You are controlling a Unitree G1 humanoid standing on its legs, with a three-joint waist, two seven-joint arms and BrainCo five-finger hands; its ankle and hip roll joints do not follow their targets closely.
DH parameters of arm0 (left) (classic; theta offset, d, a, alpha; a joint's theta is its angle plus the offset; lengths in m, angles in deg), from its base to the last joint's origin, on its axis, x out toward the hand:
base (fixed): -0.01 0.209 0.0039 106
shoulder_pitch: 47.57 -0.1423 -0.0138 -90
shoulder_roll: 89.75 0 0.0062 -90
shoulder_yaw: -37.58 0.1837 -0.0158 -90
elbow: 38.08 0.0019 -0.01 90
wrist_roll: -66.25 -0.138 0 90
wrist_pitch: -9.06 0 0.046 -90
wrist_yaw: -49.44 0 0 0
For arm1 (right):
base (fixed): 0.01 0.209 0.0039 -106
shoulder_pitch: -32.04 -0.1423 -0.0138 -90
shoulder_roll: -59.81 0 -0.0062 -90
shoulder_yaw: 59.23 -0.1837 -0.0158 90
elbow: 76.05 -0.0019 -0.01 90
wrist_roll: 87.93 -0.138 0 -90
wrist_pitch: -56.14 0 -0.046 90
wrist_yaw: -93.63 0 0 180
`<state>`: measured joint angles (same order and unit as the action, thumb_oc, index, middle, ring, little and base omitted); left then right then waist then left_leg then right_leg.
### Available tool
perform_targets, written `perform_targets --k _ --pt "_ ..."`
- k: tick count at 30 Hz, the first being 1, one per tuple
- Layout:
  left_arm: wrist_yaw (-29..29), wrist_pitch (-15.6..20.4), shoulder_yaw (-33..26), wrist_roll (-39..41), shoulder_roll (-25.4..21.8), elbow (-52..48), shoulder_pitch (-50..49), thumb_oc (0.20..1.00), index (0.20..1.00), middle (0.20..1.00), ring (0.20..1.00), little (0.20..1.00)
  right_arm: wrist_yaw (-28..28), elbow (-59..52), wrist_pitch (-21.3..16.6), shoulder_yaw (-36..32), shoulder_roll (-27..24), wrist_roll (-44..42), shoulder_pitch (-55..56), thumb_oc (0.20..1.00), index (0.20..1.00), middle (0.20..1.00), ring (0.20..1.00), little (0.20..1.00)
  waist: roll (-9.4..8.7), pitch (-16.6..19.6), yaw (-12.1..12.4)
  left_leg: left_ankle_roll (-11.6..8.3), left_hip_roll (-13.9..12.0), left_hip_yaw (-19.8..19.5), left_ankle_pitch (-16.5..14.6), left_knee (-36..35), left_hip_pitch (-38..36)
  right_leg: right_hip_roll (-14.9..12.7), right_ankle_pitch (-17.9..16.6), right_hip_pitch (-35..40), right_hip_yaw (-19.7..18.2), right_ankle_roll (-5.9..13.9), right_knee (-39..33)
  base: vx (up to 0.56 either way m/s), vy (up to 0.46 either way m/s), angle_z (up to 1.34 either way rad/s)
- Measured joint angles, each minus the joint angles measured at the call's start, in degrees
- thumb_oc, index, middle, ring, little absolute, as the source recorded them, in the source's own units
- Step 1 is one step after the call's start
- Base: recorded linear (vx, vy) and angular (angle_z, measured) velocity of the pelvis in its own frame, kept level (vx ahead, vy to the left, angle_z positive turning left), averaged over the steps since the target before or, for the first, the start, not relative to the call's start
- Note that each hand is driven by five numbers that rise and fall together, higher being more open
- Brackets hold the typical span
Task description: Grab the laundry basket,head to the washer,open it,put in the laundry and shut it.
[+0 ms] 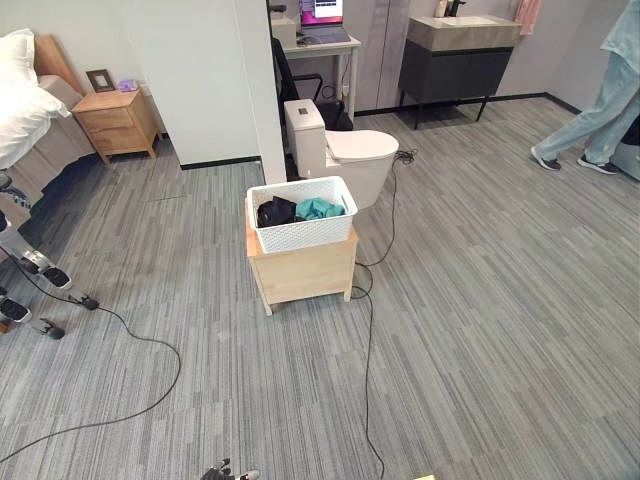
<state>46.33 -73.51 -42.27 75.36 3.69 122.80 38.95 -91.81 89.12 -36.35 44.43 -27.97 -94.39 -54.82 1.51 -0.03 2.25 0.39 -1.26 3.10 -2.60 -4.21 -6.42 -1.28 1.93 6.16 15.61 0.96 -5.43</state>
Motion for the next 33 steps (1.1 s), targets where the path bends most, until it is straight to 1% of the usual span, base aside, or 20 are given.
perform_targets --k 8,13,14,15,16,17,18,19,20,21,22,23,25,26,27,29,30,31,32,33 --pt "0.0 0.0 0.0 0.0 0.0 0.0 0.0 1.0 1.0 1.0 1.0 1.0 0.0 0.0 0.0 0.0 0.0 -0.1 0.0 1.0 1.0 1.0 1.0 1.0 0.13 -0.2 0.0 0.0 -0.1 0.2 0.0 0.0 0.0 0.0 0.0 -0.1 -0.1 0.01 0.0 -0.01 -0.054 -0.01" --pt "0.0 0.0 0.0 1.5 -0.3 0.0 0.1 1.0 1.0 1.0 1.0 1.0 -0.2 0.0 0.0 -0.1 -0.1 -2.3 -0.4 1.0 1.0 1.0 1.0 1.0 0.45 -1.9 0.0 -0.09 -0.7 0.2 0.0 0.5 0.5 0.6 0.3 -0.3 -0.5 -0.11 0.0 0.0 -0.212 -0.01" --pt "0.0 0.0 0.0 1.8 -0.3 0.0 0.0 1.0 1.0 1.0 1.0 1.0 -0.2 0.0 -0.1 -0.1 -0.1 -2.4 -0.4 1.0 1.0 1.0 1.0 1.0 0.42 -2.1 0.0 -0.56 -0.9 0.2 -0.2 1.1 0.7 0.9 0.4 -0.2 -0.5 -0.16 0.0 -0.02 -0.225 0.0" --pt "0.0 0.0 -0.1 2.1 -0.8 0.0 0.4 1.0 1.0 1.0 1.0 1.0 -0.3 0.0 -0.1 0.1 0.1 -2.9 -0.8 1.0 1.0 1.0 1.0 1.0 -0.38 -2.9 0.2 -1.63 -1.0 -0.1 -1.0 3.8 1.8 0.9 0.5 -0.1 -0.7 -0.77 -0.1 -0.02 -0.144 -0.02" --pt "0.0 0.0 -0.5 2.2 -0.9 0.1 0.2 1.0 1.0 1.0 1.0 1.0 -0.5 0.0 -0.1 0.1 0.2 -3.0 -1.0 1.0 1.0 1.0 1.0 1.0 -0.7 -3.1 0.2 -1.74 -1.2 -0.5 -1.1 5.1 2.5 1.1 0.6 0.0 -0.7 -0.89 -0.1 -0.08 -0.225 0.02" --pt "0.0 0.0 -0.8 2.3 -1.0 0.3 0.3 1.0 1.0 1.0 1.0 1.0 -0.7 0.0 -0.1 0.3 0.2 -3.2 -1.3 1.0 1.0 1.0 1.0 1.0 -1.11 -3.5 0.5 -2.11 -1.2 -0.8 -1.3 7.6 3.7 1.1 0.7 0.1 -0.7 -1.11 -0.1 -0.13 -0.188 0.0" --pt "0.0 0.0 -1.2 2.3 -1.0 1.3 1.1 1.0 1.0 1.0 1.0 1.0 -0.9 0.0 -0.1 0.5 0.3 -3.9 -2.0 1.0 1.0 1.0 1.0 1.0 -2.09 -4.9 0.8 -4.11 -0.8 -1.6 -2.2 16.8 8.7 1.2 0.4 -0.2 -0.6 -2.53 0.1 -0.13 -0.224 0.08" --pt "0.1 0.0 -1.3 2.6 -0.6 2.3 3.0 1.0 1.0 1.0 1.0 1.0 -0.9 -0.1 -0.2 0.5 0.1 -4.0 -2.9 1.0 1.0 1.0 1.0 1.0 -3.18 -7.1 0.9 -5.75 -1.0 -3.4 -1.8 31.5 16.3 1.2 0.6 -0.4 -0.2 -4.1 1.0 0.0 -0.173 -0.01" --pt "0.0 0.1 -2.1 4.2 -0.4 2.2 3.9 1.0 1.0 1.0 1.0 1.0 -0.9 -0.2 -0.1 0.6 0.1 -4.1 -3.5 1.0 1.0 1.0 1.0 1.0 -3.3 -8.4 1.4 -7.26 -1.2 -4.5 0.2 37.8 19.8 1.5 0.8 -0.4 -0.4 -4.76 1.3 0.06 -0.064 -0.01" --pt "0.1 0.1 -2.5 4.5 -0.6 2.2 4.7 1.0 1.0 1.0 1.0 1.0 -0.8 -0.1 0.0 1.2 0.3 -4.2 -3.5 1.0 1.0 1.0 1.0 1.0 -3.99 -9.3 1.7 -6.98 -1.5 -4.5 1.5 42.2 22.7 1.4 0.8 0.2 -0.3 -5.26 0.7 0.19 -0.002 -0.1" --pt "0.2 -0.1 -2.7 4.5 -0.9 2.3 4.5 1.0 1.0 1.0 1.0 1.0 -0.8 0.0 -0.1 2.2 0.3 -4.7 -3.5 1.0 1.0 1.0 1.0 1.0 -4.56 -9.2 1.7 -5.46 -2.8 -2.3 0.5 41.5 23.8 1.6 0.8 0.9 -0.1 -5.53 -0.1 0.13 0.03 0.02" --pt "0.2 -0.1 -2.7 4.5 -0.8 2.3 4.2 1.0 1.0 1.0 1.0 1.0 -0.8 0.1 -0.1 2.4 0.1 -5.1 -3.5 1.0 1.0 1.0 1.0 1.0 -4.62 -9.4 1.6 -4.99 -3.3 -1.2 0.2 38.5 24.4 2.0 1.4 0.9 0.2 -5.14 -0.1 0.19 0.052 0.13" --pt "0.2 -0.1 -2.5 4.5 -0.6 2.2 4.6 1.0 1.0 1.0 1.0 1.0 -0.7 0.4 0.0 2.2 -0.5 -5.1 -3.6 1.0 1.0 1.0 1.0 1.0 -4.48 -9.3 1.3 -4.87 -4.1 1.0 1.1 24.8 23.2 2.1 1.7 0.9 0.6 -4.6 -0.1 0.15 0.049 0.14" --pt "0.2 -0.1 -2.4 4.4 -0.5 2.2 4.6 1.0 1.0 1.0 1.0 1.0 -0.7 0.4 0.0 2.1 -0.8 -5.1 -3.9 1.0 1.0 1.0 1.0 1.0 -4.15 -9.4 1.3 -4.79 -4.1 1.0 2.5 20.8 23.3 2.4 1.7 0.8 0.6 -4.38 -0.1 0.38 0.116 0.05" --pt "0.2 -0.1 -2.1 4.4 -0.5 2.2 4.6 1.0 1.0 1.0 1.0 1.0 -0.6 0.7 0.0 2.2 -1.1 -5.2 -4.3 1.0 1.0 1.0 1.0 1.0 -3.81 -9.4 1.3 -5.66 -3.1 1.0 5.0 10.7 23.2 2.7 2.4 0.8 0.6 -3.69 0.0 0.27 0.108 0.0" --pt "0.2 -0.2 -1.8 4.4 -0.5 2.3 4.4 1.0 1.0 1.0 1.0 1.0 -0.5 1.8 0.0 2.7 -1.1 -5.2 -5.5 1.0 1.0 1.0 1.0 1.0 -3.2 -9.2 1.9 -6.1 -1.7 0.7 6.6 2.8 23.6 3.3 3.7 1.0 0.2 -2.76 -0.1 0.4 0.154 -0.15" --pt "0.2 -0.2 -2.0 4.4 -0.5 2.4 4.2 1.0 1.0 1.0 1.0 1.0 -0.4 3.0 -0.1 2.6 -1.1 -5.2 -6.8 1.0 1.0 1.0 1.0 1.0 -2.43 -8.9 2.7 -5.1 -1.1 0.5 7.8 -0.6 23.6 3.8 4.5 1.3 -1.2 -3.11 -0.1 0.56 0.185 -0.59" --pt "0.2 -0.2 -2.6 4.4 -0.4 2.5 3.5 1.0 1.0 1.0 1.0 1.0 -0.5 4.0 -0.1 2.6 -0.8 -5.2 -7.3 1.0 1.0 1.0 1.0 1.0 -2.58 -8.8 3.7 -4.14 -0.9 0.5 8.4 -0.4 23.4 3.9 5.3 2.2 -2.9 -2.64 -0.1 0.43 0.145 -0.77" --pt "0.2 -0.3 -2.7 4.4 -0.4 3.6 2.8 1.0 1.0 1.0 1.0 1.0 -0.5 4.6 -0.1 2.6 -0.5 -5.1 -7.3 1.0 1.0 1.0 1.0 1.0 -3.05 -7.8 3.7 -2.62 -0.4 0.6 9.2 1.5 23.4 3.8 6.5 3.3 -3.8 -2.83 -0.1 0.4 0.158 -0.63" --pt "0.2 -0.5 -2.6 4.4 -0.4 4.5 2.8 1.0 1.0 1.0 1.0 1.0 -0.5 4.7 -0.1 2.6 -0.4 -5.1 -7.0 1.0 1.0 1.0 1.0 1.0 -3.27 -6.9 3.7 -1.9 0.1 0.6 9.7 3.1 23.4 3.6 7.0 4.2 -3.9 -2.95 0.2 0.28 0.117 -0.34"
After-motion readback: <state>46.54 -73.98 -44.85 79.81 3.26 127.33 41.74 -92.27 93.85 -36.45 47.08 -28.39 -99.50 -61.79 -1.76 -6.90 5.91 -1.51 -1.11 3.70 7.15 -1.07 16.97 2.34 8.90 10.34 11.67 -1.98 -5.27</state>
